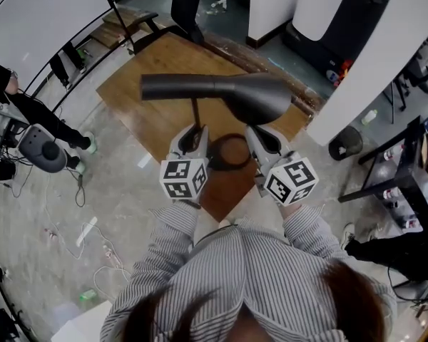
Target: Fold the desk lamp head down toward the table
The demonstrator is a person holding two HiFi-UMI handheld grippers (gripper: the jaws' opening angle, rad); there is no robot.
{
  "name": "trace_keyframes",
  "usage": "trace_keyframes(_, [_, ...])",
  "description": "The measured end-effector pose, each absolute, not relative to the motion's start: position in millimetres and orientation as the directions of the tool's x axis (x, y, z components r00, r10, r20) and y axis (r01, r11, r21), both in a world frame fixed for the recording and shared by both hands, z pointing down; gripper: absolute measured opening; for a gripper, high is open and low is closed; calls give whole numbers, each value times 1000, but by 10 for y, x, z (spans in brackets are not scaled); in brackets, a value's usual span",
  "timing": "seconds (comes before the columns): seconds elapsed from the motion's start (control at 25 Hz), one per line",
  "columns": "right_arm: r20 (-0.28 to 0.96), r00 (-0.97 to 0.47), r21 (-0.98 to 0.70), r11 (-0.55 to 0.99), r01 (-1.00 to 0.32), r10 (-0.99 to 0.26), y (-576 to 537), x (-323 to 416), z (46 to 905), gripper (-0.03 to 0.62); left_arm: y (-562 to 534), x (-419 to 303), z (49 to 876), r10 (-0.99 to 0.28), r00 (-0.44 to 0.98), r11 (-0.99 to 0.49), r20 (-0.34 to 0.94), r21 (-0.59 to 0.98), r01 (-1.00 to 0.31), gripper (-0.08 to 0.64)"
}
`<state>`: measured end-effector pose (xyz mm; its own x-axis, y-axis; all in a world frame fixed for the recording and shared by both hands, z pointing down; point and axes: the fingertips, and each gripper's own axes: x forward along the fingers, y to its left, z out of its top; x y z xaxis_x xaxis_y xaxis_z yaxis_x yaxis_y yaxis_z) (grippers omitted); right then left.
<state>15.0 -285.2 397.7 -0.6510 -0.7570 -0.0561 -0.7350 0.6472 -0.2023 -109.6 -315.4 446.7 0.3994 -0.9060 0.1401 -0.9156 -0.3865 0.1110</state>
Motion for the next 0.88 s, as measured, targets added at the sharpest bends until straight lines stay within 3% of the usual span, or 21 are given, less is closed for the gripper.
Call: trace_keyframes(0.88, [51, -730, -220, 706, -674, -681, -2711, -344, 4307, 0, -3144, -1096, 4475, -909, 394, -381, 136, 112, -918, 60])
